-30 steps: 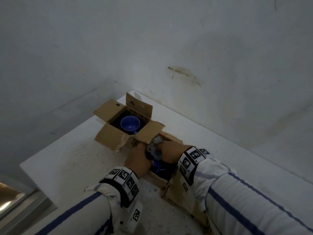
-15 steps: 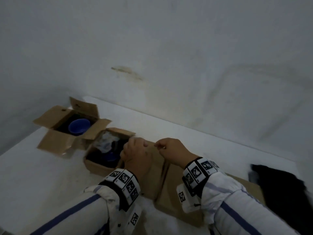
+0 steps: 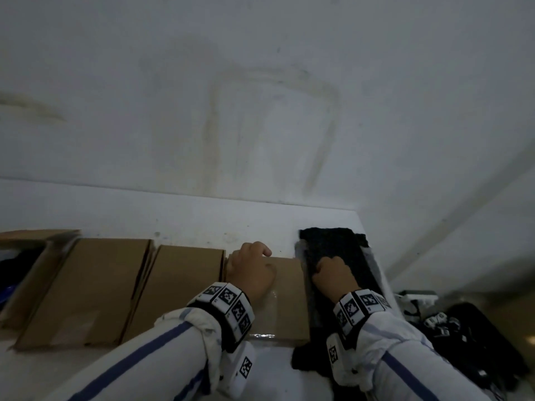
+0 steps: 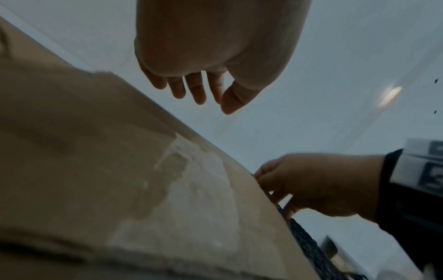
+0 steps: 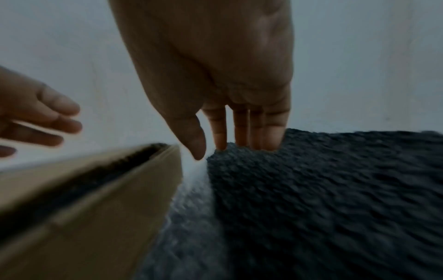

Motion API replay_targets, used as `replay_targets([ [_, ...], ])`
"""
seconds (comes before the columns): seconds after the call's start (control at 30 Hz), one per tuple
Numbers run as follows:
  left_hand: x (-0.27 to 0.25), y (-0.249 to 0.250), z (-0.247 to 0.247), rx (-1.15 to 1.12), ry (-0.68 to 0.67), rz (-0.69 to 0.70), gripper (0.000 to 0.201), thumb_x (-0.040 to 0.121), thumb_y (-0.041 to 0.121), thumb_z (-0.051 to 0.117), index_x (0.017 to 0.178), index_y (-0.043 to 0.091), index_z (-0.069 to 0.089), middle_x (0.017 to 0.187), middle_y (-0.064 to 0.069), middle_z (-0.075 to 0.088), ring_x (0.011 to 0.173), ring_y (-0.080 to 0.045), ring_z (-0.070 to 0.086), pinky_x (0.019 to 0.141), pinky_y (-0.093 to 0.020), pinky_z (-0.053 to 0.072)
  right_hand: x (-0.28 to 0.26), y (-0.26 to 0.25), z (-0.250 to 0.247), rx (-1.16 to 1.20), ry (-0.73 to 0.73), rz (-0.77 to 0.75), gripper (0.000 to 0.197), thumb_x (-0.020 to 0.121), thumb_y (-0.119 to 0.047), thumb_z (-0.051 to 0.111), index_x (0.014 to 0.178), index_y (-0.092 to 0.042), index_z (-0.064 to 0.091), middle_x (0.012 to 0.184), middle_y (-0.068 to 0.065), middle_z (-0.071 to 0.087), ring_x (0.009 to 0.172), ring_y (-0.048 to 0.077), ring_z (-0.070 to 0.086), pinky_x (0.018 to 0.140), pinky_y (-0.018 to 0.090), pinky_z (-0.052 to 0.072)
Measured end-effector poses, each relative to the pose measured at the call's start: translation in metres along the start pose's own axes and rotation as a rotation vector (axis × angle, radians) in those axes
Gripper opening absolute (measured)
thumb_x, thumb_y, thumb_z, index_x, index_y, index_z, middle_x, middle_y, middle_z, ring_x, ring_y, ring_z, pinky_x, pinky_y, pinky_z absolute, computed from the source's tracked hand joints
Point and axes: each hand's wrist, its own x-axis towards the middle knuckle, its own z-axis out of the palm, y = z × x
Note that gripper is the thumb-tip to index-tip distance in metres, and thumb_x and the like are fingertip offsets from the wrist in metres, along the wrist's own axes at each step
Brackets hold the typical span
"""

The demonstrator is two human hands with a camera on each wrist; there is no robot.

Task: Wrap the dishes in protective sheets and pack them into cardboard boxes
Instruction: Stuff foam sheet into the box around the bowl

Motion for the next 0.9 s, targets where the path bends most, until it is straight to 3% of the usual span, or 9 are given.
replay_targets([
  [0.13, 0.003, 0.005, 0.021, 0.018, -0.025, 0.037, 0.023, 0.084, 0.019, 0.054, 0.106, 0.025, 0.055, 0.119, 0.001, 0.052, 0.109, -0.023, 0.049, 0.094, -0.038, 0.043, 0.001, 0.027, 0.021, -0.073, -0.091, 0.086, 0.05, 0.089, -0.037, 0.058, 0.129, -0.01, 0.041, 0.137, 0.014, 0.031, 0.126, 0.035, 0.036, 0.099, 0.041, 0.04],
  [0.27, 0.004, 0.004, 0.026, 0.053, -0.006, 0.049, 0.02, 0.085, 0.02, 0.052, 0.103, 0.025, 0.056, 0.114, 0.003, 0.052, 0.105, -0.022, 0.049, 0.09, -0.036, 0.045, 0.008, 0.032, 0.026, -0.089, -0.044, 0.025, 0.032, 0.094, -0.021, 0.047, 0.122, -0.007, 0.05, 0.132, 0.015, 0.04, 0.122, 0.033, 0.043, 0.097, 0.038, 0.041],
  [0.37, 0.007, 0.004, 0.027, 0.035, -0.004, 0.064, 0.019, 0.085, 0.02, 0.053, 0.102, 0.025, 0.057, 0.112, 0.003, 0.053, 0.104, -0.02, 0.051, 0.089, -0.035, 0.045, 0.014, 0.036, 0.018, -0.025, -0.064, 0.008, 0.022, 0.095, -0.011, 0.041, 0.085, -0.002, 0.059, 0.121, 0.016, 0.056, 0.111, 0.028, 0.055, 0.091, 0.029, 0.045],
  [0.4, 0.008, 0.005, 0.027, 0.023, -0.009, 0.067, 0.018, 0.085, 0.019, 0.054, 0.102, 0.025, 0.057, 0.111, 0.003, 0.054, 0.105, -0.02, 0.051, 0.09, -0.035, 0.045, 0.015, 0.037, 0.014, 0.01, -0.072, 0.014, 0.028, 0.095, -0.011, 0.043, 0.068, -0.007, 0.051, 0.111, 0.014, 0.061, 0.106, 0.027, 0.058, 0.091, 0.027, 0.045],
  [0.47, 0.011, 0.006, 0.028, -0.024, -0.021, 0.09, 0.015, 0.085, 0.016, 0.054, 0.097, 0.025, 0.055, 0.108, 0.003, 0.054, 0.105, -0.021, 0.052, 0.092, -0.036, 0.045, 0.019, 0.036, -0.001, 0.094, -0.059, -0.003, 0.035, 0.089, -0.011, 0.05, 0.055, -0.008, 0.043, 0.082, 0.011, 0.06, 0.087, 0.024, 0.059, 0.087, 0.03, 0.052],
  [0.53, 0.011, 0.009, 0.028, -0.124, -0.035, 0.137, 0.014, 0.087, 0.013, 0.054, 0.097, 0.023, 0.054, 0.104, 0.003, 0.053, 0.106, -0.021, 0.053, 0.091, -0.032, 0.045, 0.014, 0.027, -0.022, 0.171, -0.02, -0.031, 0.023, 0.083, -0.014, 0.06, 0.067, 0.002, 0.059, 0.082, 0.015, 0.063, 0.085, 0.027, 0.062, 0.08, 0.034, 0.053],
  [0.63, 0.006, 0.02, 0.021, -0.36, -0.125, 0.157, 0.03, 0.09, 0.025, 0.061, 0.117, 0.017, 0.052, 0.114, 0.003, 0.054, 0.108, -0.015, 0.054, 0.09, -0.026, 0.044, 0.003, 0.004, -0.052, 0.316, 0.019, -0.101, 0.022, 0.08, -0.019, 0.067, 0.071, -0.005, 0.053, 0.091, 0.022, 0.064, 0.093, 0.032, 0.063, 0.076, 0.036, 0.05],
  [0.73, 0.002, 0.029, 0.007, -0.525, -0.29, 0.127, 0.064, 0.083, 0.037, 0.069, 0.136, 0.023, 0.037, 0.123, 0.006, 0.05, 0.113, -0.014, 0.054, 0.093, -0.029, 0.046, -0.007, -0.027, -0.067, 0.453, 0.055, -0.208, 0.028, 0.079, -0.02, 0.069, 0.062, -0.015, 0.046, 0.071, 0.004, 0.054, 0.08, 0.023, 0.055, 0.066, 0.031, 0.044],
  [0.9, 0.002, 0.013, -0.026, -0.543, -0.089, 0.082, 0.054, 0.086, 0.012, 0.065, 0.133, 0.023, 0.04, 0.119, -0.001, 0.06, 0.103, -0.018, 0.061, 0.089, -0.036, 0.051, -0.023, -0.08, -0.069, 0.629, 0.023, -0.357, 0.03, 0.083, -0.019, 0.065, 0.064, -0.014, 0.043, 0.065, 0.004, 0.051, 0.061, 0.021, 0.056, 0.054, 0.033, 0.052],
])
